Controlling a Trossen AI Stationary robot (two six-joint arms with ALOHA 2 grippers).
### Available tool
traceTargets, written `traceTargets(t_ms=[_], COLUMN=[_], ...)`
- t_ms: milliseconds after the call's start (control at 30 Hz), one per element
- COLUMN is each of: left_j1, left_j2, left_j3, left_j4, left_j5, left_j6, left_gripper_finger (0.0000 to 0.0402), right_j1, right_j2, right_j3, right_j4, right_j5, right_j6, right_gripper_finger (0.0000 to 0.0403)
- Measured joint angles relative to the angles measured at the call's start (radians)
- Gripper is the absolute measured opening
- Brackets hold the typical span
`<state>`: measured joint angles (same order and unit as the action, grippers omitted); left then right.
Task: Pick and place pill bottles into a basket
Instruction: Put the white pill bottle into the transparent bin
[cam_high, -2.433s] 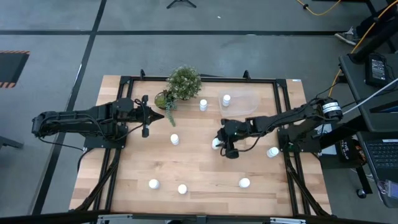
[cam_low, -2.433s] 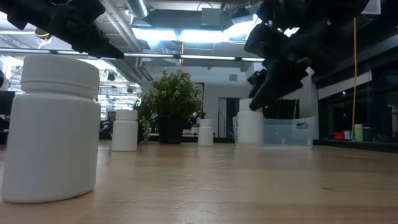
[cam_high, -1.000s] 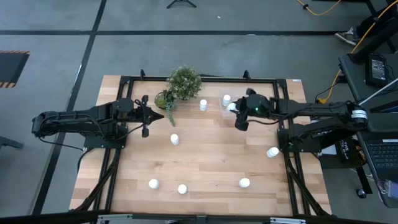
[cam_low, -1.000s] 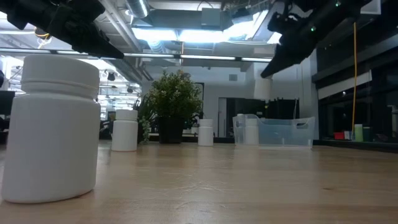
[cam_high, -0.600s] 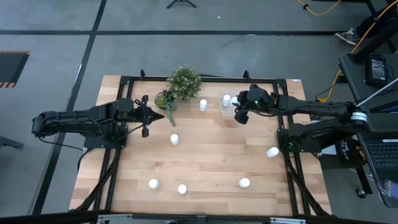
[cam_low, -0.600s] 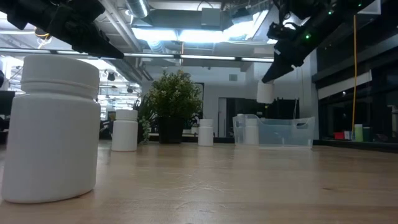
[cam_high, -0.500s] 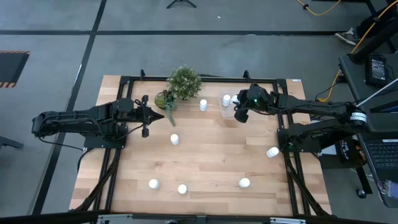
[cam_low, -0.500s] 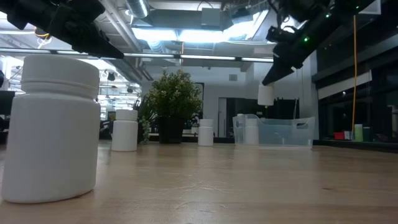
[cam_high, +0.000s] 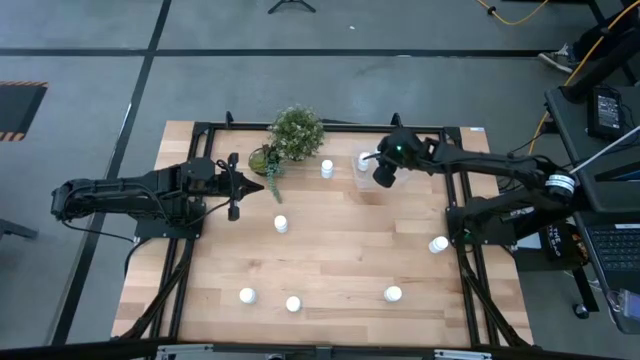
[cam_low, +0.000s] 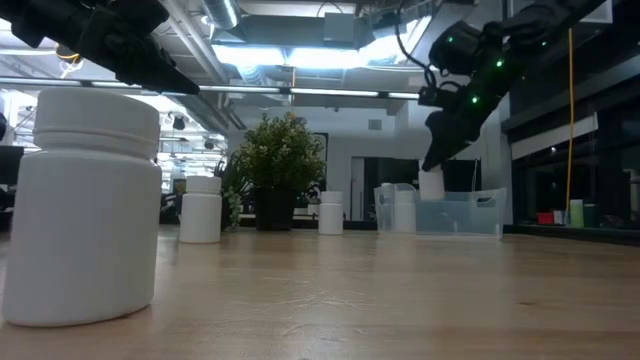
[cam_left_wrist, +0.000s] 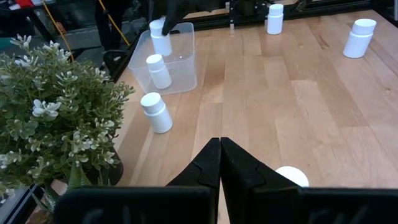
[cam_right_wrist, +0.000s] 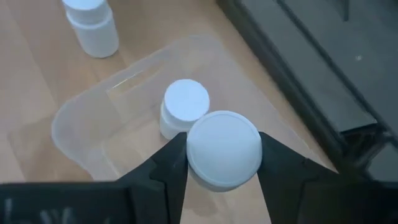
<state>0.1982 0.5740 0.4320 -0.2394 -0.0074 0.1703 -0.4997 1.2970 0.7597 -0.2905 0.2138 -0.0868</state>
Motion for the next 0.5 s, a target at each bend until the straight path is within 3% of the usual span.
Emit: traceTargets(t_ms=[333,500], left_j1=[0.0,0.0], left_j2=[0.0,0.0], left_j3=[0.0,0.0], left_j4=[-0.002,-0.003], left_j5=[0.0,0.0], left_j6=[0.0,-0.001], left_gripper_finger=[0.0004,0.0004], right_j1=[-0.081,-0.107], right_j2=[0.107,0.151], right_j3=[0.0,0.0], right_j4=[0.082,0.119], right_j5=[-0.109,-0.111], right_j6=[-0.025,-0.047], right_gripper_finger=[0.0154,0.0154])
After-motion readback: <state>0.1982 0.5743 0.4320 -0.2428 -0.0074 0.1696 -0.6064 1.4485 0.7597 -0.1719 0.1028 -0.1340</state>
